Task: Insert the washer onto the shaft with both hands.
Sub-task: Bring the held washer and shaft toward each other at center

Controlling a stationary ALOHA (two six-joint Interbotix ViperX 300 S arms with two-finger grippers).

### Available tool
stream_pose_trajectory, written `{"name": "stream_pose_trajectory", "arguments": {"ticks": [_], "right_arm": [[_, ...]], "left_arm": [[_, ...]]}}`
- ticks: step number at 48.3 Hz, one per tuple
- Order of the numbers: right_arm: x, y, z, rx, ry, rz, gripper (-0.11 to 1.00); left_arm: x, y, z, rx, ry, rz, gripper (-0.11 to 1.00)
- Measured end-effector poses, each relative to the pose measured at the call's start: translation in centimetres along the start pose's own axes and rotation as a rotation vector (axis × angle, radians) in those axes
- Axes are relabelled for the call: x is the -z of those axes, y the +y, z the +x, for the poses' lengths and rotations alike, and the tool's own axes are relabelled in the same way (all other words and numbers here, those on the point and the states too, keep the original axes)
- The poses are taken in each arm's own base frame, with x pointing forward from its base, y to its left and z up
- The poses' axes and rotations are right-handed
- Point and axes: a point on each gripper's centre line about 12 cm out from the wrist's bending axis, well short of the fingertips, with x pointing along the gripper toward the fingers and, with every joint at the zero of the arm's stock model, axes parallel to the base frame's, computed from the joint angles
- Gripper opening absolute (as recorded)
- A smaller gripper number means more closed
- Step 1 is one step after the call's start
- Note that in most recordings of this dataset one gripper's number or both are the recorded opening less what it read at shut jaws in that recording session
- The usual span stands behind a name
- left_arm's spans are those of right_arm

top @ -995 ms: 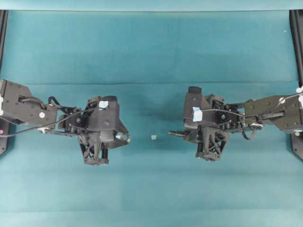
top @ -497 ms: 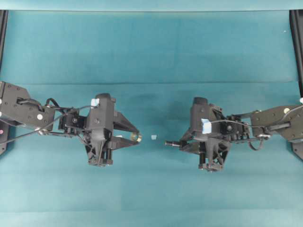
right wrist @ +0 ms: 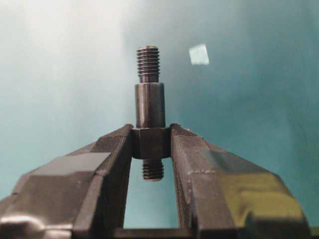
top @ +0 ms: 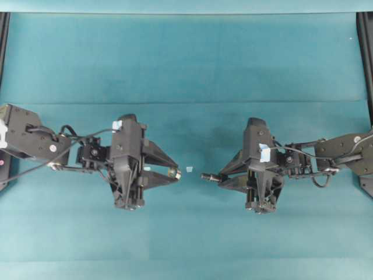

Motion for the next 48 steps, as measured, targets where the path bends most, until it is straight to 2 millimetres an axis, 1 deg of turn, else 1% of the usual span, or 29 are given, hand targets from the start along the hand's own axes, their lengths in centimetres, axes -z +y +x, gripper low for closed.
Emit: {"name": "stream_pose_trajectory", "arguments": {"ticks": [18, 48], "right_arm": [[-0.4, 0.1, 0.1, -0.007, -0.031, 0.000, 0.01], [-0.7, 0.3, 0.1, -0.018, -0.067, -0.001, 0.01]], "left_arm": [[-0.3, 0.0, 1.4, 0.004, -0.029, 0.000, 0.36], [-0.3, 0.2, 2.4, 0.000, -0.040, -0.004, 0.36]]}}
